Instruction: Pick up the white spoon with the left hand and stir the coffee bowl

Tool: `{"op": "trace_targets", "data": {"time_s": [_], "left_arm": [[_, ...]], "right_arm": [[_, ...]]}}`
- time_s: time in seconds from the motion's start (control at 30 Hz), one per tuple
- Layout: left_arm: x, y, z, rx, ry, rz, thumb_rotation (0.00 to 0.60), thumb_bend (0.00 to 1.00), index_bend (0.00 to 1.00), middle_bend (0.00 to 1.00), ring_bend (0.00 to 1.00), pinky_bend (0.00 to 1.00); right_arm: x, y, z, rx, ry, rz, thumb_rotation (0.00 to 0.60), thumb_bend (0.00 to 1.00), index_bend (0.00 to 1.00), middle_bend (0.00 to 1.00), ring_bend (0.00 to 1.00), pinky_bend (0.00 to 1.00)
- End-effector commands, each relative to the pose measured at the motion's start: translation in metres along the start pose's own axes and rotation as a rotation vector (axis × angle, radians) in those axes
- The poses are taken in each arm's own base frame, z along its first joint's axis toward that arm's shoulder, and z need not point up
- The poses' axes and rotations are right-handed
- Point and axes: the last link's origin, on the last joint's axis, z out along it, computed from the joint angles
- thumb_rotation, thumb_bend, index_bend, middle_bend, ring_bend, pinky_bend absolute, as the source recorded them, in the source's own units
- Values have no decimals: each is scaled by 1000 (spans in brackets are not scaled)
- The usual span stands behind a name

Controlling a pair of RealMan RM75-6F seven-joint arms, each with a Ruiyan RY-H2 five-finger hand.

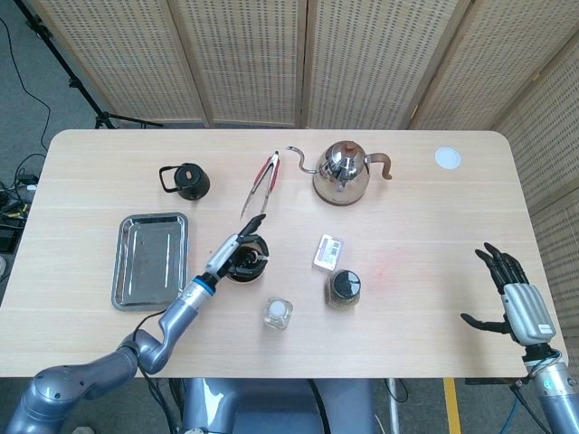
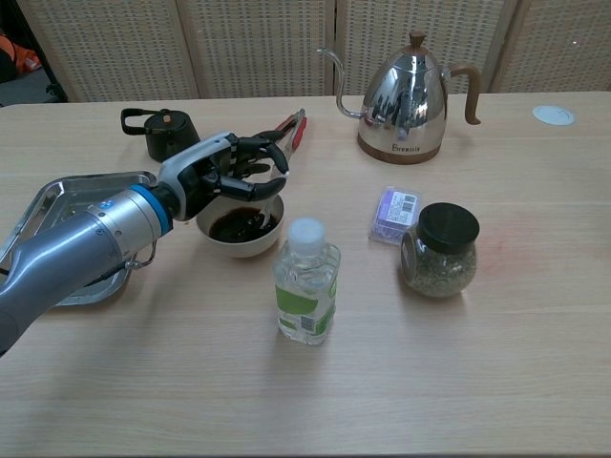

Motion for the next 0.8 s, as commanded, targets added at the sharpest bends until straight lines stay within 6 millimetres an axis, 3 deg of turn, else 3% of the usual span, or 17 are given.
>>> {"op": "trace_targets", "data": {"time_s": [0.03,0.43,0.8], "left_arm": [[-8,1,3,-1,-13,-15,600,484,664,0,0,0],[-16,2,-10,3,-69,-155,600,484,664,0,0,0],[6,-9,-23,34,-47,-192,600,484,664,0,0,0]], "right_arm": [[0,0,0,2,0,0,600,0,0,0,0,0],[0,-1,-1,5,-1,-1,600,0,0,0,0,0],[-2,-2,-1,6,-8,-3,600,0,0,0,0,0]]}}
